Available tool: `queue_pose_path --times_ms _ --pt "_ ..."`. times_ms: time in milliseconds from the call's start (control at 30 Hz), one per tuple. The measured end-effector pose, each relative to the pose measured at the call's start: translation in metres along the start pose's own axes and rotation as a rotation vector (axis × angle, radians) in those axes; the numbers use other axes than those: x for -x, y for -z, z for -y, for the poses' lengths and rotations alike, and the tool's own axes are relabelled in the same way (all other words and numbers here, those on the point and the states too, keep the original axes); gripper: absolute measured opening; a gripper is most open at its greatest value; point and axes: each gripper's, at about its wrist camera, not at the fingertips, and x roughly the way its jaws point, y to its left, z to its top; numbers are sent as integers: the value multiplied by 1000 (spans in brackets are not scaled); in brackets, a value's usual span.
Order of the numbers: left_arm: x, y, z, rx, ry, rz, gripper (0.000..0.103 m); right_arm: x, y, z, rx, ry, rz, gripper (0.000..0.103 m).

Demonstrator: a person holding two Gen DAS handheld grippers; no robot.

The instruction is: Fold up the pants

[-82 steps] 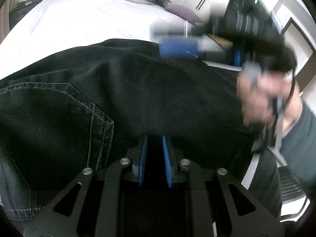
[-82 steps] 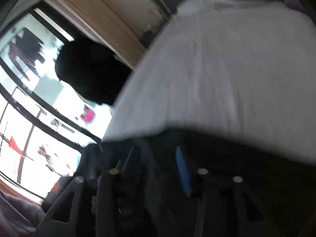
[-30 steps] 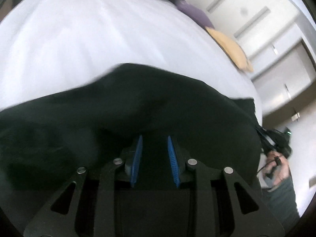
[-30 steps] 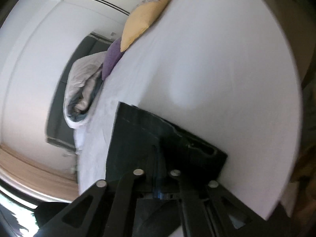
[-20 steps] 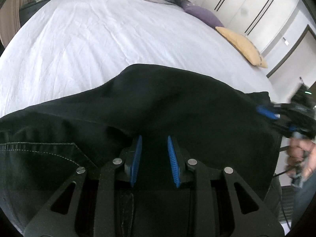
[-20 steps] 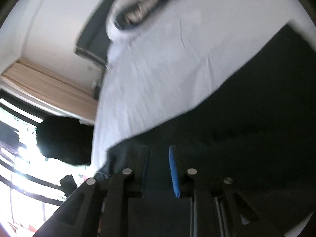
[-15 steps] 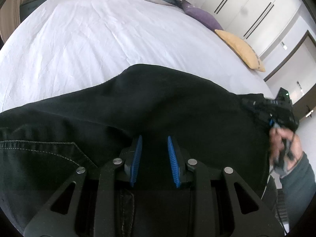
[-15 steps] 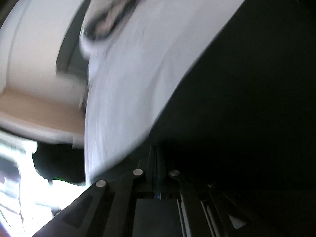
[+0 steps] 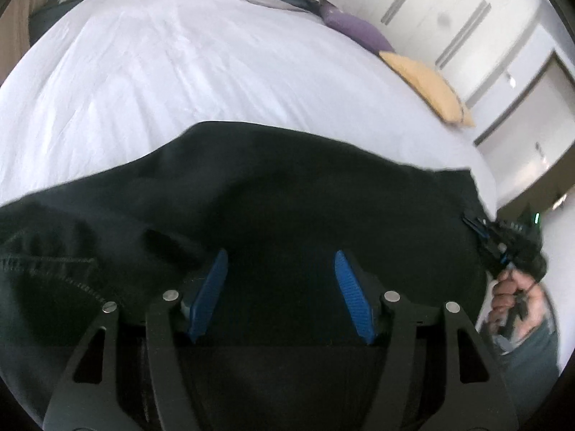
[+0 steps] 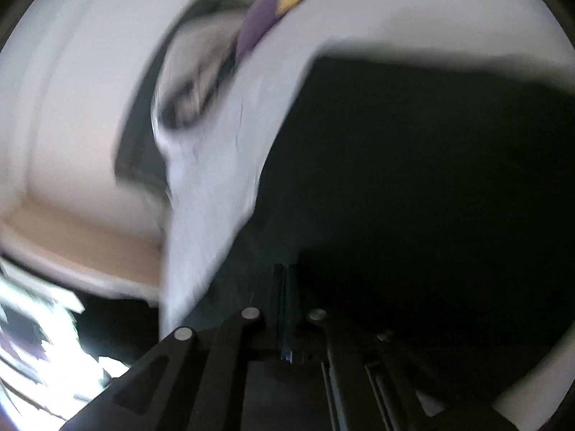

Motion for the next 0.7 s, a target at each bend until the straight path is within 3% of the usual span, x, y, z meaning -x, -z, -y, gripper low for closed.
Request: queue_pose_path --times_ms 33,100,167,200,233,267,333,400,467,500,567,700 --pt "3 1 -5 23 4 0 61 19 -8 8 18 91 76 0" --pt "9 6 -11 31 6 -8 61 48 -20 24 -11 149 161 0" --pt "14 12 -16 25 -1 -11 61 73 -24 39 -112 123 207 5" --pt "17 17 -18 30 -3 -8 61 81 -22 36 -112 113 225 16" --pt "20 19 -19 34 -3 -4 61 85 -15 27 -89 71 225 19" --pt "23 23 -18 36 -7 -2 61 82 -7 15 -59 -33 193 25" --pt "29 31 -12 27 -19 3 61 68 12 -7 18 -149 82 35" --pt "33 36 -5 32 5 -2 61 36 27 -31 82 -161 -37 37" --pt "33 42 3 23 13 -13 61 10 41 -31 74 -130 -176 38" --pt "33 46 6 8 7 -16 62 4 45 -24 65 -75 -198 27" --pt "36 57 10 -15 -6 -14 62 15 50 -2 35 -37 -163 4" --pt "46 73 12 -39 15 -6 62 82 37 55 -118 26 82 0"
